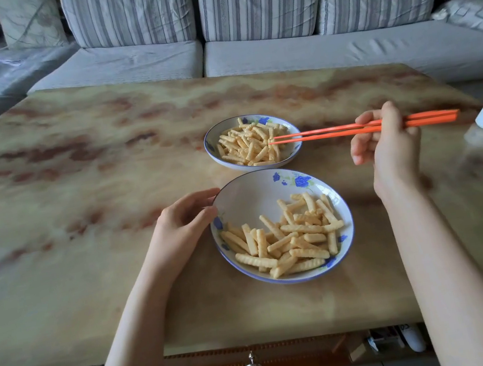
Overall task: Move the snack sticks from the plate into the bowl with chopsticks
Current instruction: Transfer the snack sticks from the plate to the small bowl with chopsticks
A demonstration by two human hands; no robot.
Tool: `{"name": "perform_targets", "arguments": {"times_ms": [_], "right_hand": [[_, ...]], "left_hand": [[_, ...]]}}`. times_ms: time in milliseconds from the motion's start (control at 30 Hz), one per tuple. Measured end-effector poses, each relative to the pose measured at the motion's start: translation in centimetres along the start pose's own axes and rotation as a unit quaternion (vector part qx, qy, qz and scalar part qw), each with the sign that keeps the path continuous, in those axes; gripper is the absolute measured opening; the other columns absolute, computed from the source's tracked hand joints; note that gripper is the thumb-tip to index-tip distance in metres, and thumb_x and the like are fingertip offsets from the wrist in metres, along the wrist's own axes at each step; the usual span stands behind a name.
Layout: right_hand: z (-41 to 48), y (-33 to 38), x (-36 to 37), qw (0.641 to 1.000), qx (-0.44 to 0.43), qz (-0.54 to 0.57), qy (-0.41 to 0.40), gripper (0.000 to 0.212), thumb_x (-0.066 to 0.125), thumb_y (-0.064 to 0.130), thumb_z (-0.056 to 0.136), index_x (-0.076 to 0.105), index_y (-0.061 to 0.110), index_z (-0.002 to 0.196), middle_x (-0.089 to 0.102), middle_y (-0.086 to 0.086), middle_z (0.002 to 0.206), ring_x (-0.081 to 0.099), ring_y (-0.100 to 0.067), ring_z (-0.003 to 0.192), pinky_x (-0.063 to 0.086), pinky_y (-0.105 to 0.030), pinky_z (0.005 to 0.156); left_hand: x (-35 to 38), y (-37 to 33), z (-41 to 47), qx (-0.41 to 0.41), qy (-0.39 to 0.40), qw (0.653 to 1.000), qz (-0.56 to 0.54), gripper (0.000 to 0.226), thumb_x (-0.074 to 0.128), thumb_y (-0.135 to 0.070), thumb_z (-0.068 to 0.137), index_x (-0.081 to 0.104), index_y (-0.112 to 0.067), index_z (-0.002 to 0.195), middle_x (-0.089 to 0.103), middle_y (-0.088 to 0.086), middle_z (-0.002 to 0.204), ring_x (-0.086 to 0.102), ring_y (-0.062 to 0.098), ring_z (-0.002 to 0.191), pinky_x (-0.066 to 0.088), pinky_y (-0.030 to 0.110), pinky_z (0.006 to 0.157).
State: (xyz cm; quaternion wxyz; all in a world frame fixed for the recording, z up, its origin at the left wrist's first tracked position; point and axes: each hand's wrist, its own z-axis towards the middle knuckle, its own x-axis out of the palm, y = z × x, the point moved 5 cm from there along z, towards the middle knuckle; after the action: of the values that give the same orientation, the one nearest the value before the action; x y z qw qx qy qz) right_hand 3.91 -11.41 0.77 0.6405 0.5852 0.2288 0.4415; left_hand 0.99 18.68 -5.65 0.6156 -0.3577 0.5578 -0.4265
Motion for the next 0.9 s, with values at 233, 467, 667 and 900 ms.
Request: {"name": "perform_targets", "arguments": {"times_ms": [233,467,667,900], "right_hand": [[0.0,1.8,-1.0,0.999,0.004,0.007,0.046,0.041,0.033,0.024,0.101,0.053,0.011,0.068,0.046,0.0,0.036,0.038,-0.017,0.032,0.027,-0.023,0.038],[-0.5,3.1,-1.6,0.982,0.037,-0.08,0.169,0.042,0.034,0.027,0.102,0.052,0.008,0.069,0.044,-0.004,0.035,0.034,-0.017,0.029,0.024,-0.018,0.036],[-1.1,3.7,-1.8,0.971,0.04,-0.129,0.198,0.043,0.034,0.029,0.103,0.053,0.008,0.07,0.045,-0.005,0.036,0.035,-0.019,0.03,0.026,-0.018,0.035],[-1.4,3.3,-1.6,0.965,0.047,-0.158,0.204,0.043,0.034,0.029,0.103,0.053,0.007,0.071,0.045,-0.006,0.035,0.035,-0.018,0.029,0.026,-0.017,0.034]], "left_hand": [[0.1,-0.2,-0.1,0.0,0.001,1.0,-0.002,0.038,0.057,-0.03,0.076,0.07,-0.033,0.111,0.073,-0.016,0.104,0.066,-0.002,0.099,0.051,0.034,0.097],[0.1,-0.2,-0.1,-0.003,0.002,1.0,-0.009,0.038,0.057,-0.03,0.076,0.07,-0.033,0.111,0.073,-0.016,0.105,0.066,-0.001,0.099,0.051,0.036,0.098],[0.1,-0.2,-0.2,-0.004,0.0,1.0,-0.01,0.039,0.057,-0.03,0.075,0.07,-0.031,0.111,0.073,-0.016,0.104,0.066,0.0,0.1,0.051,0.037,0.098],[0.1,-0.2,-0.2,-0.004,-0.002,1.0,-0.01,0.037,0.057,-0.03,0.075,0.071,-0.034,0.109,0.073,-0.016,0.103,0.066,-0.002,0.098,0.051,0.034,0.097]]}}
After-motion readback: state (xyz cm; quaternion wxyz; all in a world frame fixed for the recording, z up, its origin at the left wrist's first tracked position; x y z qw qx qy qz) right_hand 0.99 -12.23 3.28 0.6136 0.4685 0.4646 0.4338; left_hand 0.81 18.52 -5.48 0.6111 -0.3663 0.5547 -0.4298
